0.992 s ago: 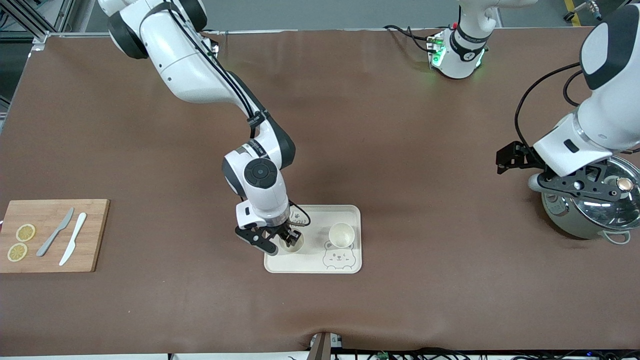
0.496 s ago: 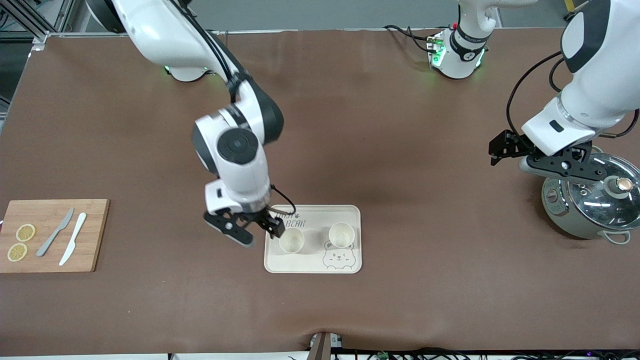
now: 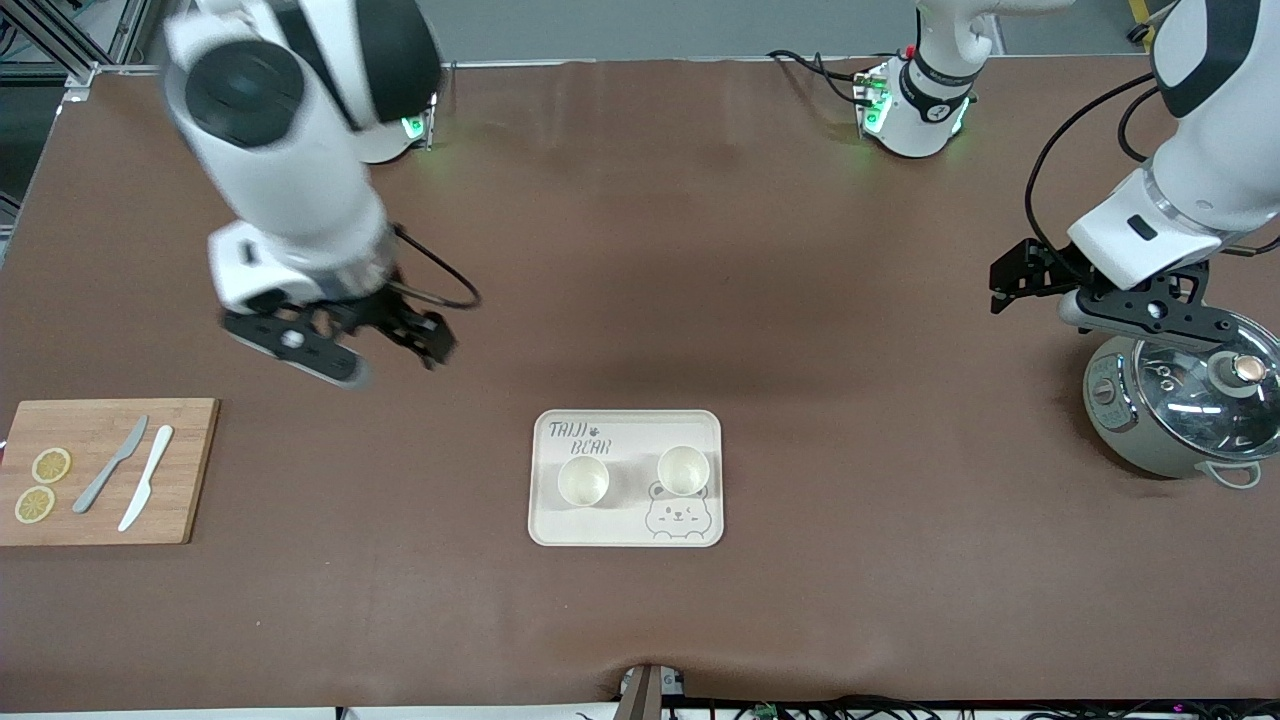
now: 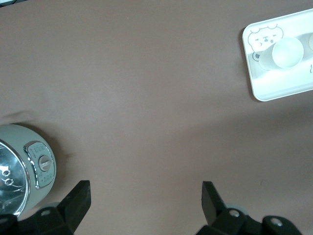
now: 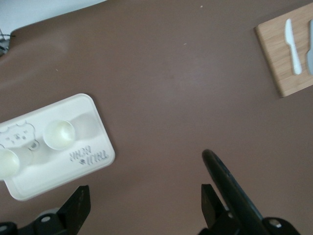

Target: Place white IKEA cup upright on tray with both arms

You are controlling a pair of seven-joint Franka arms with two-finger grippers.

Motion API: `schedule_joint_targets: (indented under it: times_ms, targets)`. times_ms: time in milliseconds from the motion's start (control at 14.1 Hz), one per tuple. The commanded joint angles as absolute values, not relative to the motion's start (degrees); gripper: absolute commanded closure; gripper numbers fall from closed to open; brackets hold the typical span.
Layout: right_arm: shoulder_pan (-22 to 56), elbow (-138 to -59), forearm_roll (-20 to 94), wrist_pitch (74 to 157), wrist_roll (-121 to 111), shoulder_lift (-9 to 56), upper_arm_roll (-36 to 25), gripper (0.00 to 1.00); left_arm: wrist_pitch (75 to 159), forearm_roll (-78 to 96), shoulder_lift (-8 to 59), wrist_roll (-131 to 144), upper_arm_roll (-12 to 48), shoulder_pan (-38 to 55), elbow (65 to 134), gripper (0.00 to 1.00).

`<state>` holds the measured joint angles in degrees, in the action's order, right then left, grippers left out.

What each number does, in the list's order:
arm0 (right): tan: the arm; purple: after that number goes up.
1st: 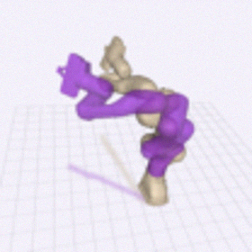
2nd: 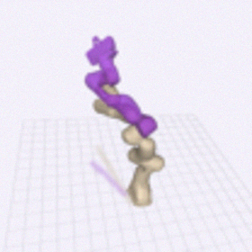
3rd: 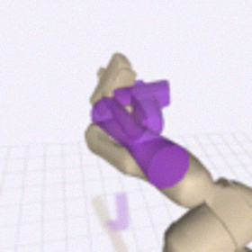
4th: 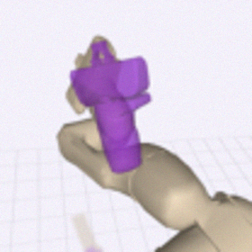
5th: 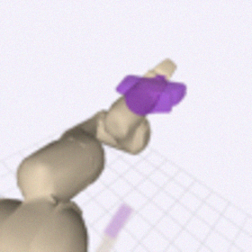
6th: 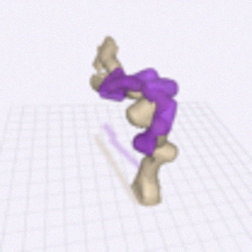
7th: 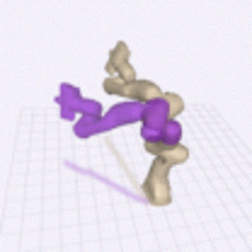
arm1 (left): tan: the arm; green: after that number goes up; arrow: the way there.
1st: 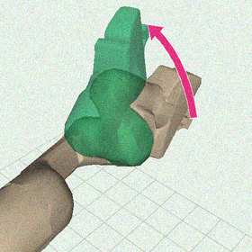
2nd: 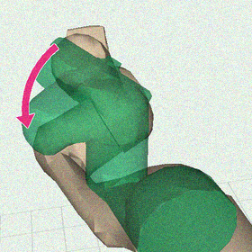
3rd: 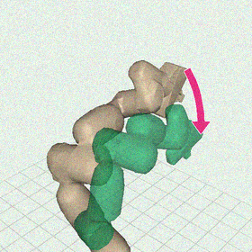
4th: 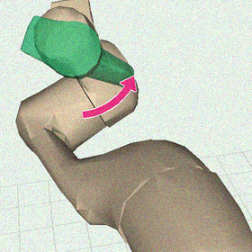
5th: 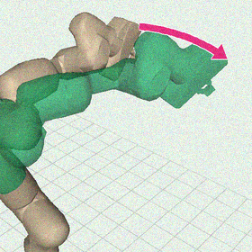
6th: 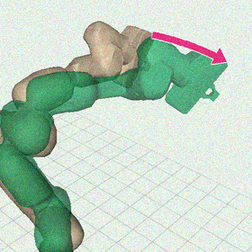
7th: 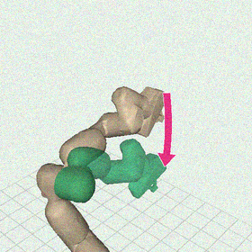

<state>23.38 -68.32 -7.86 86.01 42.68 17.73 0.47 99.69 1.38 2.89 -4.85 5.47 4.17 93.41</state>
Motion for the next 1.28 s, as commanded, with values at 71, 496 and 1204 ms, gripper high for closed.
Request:
schedule_joint_targets:
  times_ms: [71, 496, 1204]
  targets:
    - [9.6, -78.0, -1.7, 84.0, 23.2, 4.0, 1.1, 0.00, 96.8, 0.8, 3.5, -6.1, 5.5, 3.9, 92.1, 0.00]
    - [-1.3, -79.0, -0.9, 82.2, 12.4, 1.9, 1.1, 0.00, 95.2, 0.3, 3.5, -8.7, 5.5, 2.9, 92.0, 0.00]
    - [-1.7, -76.3, -1.7, 89.0, 13.3, 4.6, 1.1, 0.00, 95.2, 0.3, 3.5, -11.7, 5.5, 1.8, 91.9, 0.00]
